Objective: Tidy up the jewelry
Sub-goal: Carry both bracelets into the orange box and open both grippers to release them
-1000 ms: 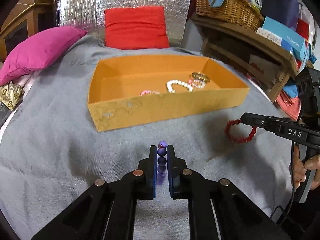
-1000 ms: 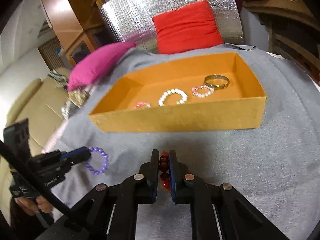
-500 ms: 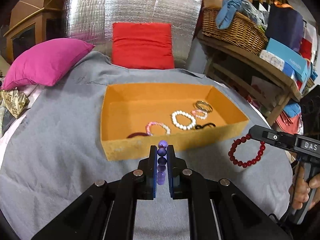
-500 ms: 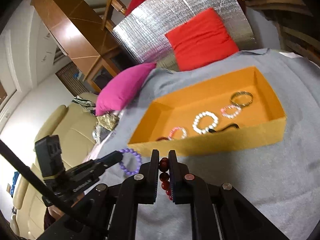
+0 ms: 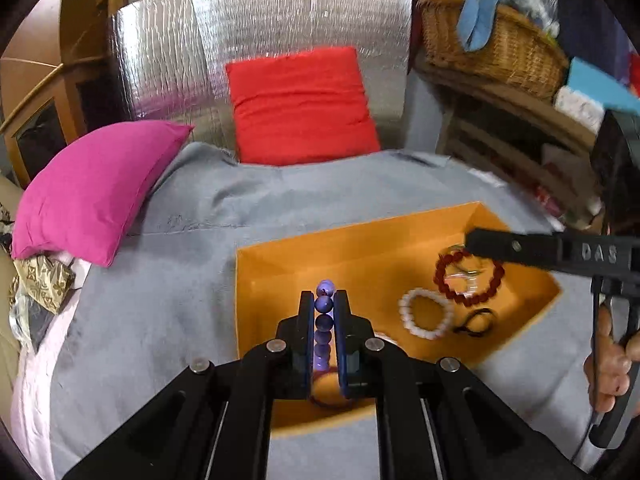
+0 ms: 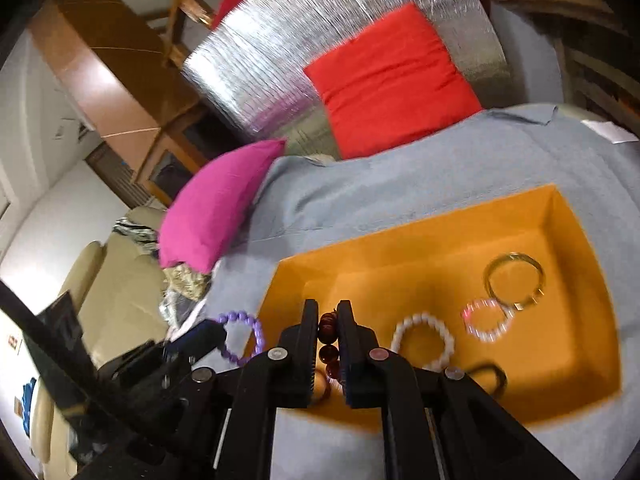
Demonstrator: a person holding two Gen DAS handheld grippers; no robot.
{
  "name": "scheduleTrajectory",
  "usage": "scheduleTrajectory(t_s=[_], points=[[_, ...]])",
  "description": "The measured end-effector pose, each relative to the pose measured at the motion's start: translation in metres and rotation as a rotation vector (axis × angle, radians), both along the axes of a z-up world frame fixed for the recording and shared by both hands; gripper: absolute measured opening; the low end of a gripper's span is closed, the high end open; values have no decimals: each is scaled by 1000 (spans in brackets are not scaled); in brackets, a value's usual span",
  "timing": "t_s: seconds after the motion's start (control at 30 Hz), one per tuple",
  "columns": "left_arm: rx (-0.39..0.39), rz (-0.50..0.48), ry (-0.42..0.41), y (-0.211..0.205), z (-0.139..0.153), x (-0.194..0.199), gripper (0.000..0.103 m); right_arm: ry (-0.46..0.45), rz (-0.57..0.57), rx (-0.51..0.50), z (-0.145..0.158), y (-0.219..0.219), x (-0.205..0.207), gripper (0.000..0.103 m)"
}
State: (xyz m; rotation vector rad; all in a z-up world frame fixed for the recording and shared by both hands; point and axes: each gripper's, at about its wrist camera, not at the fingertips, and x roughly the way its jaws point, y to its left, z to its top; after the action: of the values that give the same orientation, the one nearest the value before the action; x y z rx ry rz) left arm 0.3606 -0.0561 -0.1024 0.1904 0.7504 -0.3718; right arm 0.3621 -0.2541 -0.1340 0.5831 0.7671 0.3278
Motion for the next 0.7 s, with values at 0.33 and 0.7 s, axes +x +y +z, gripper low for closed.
scheduleTrajectory(t_s=[0.33, 0.7], points=[[25, 64, 205, -14, -56, 59, 10, 248, 15, 17, -71, 17, 90, 11], [57, 172, 31, -5, -37, 22, 57, 79, -88, -65, -35, -8, 43, 52]])
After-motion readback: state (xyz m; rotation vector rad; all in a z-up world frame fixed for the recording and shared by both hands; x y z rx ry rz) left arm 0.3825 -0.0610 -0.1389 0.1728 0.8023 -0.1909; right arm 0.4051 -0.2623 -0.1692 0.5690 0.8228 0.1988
